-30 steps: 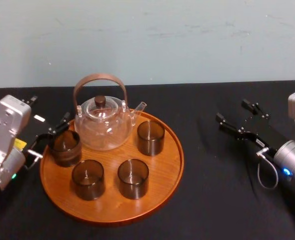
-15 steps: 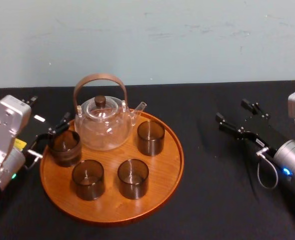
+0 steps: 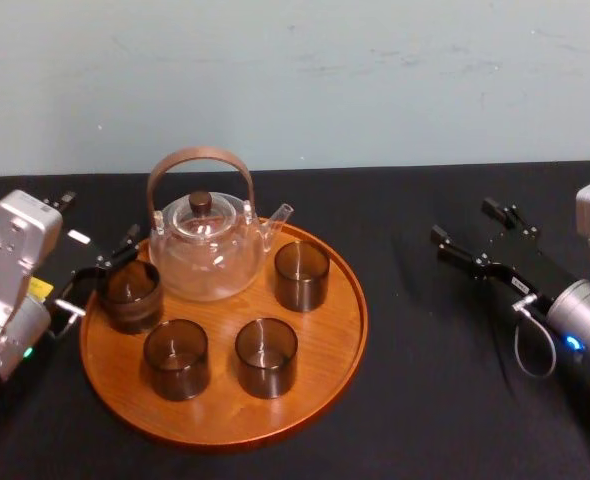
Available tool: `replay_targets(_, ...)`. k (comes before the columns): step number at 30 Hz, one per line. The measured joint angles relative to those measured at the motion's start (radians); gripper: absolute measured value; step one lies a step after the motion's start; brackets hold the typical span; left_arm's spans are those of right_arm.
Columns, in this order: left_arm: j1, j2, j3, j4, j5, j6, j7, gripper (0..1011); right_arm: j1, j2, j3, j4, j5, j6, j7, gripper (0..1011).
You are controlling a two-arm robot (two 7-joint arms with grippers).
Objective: Pick up the glass from the table and place it on the tray.
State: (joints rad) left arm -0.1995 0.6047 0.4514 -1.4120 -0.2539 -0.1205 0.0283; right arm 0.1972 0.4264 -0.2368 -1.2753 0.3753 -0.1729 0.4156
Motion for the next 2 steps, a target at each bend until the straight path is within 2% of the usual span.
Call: replay_targets(2,0.000,0.000,0.000,0.000,0.000,0.000,0.000,1001,0.000,0.000,0.000,0.000,0.000,0.000,0.000,1002)
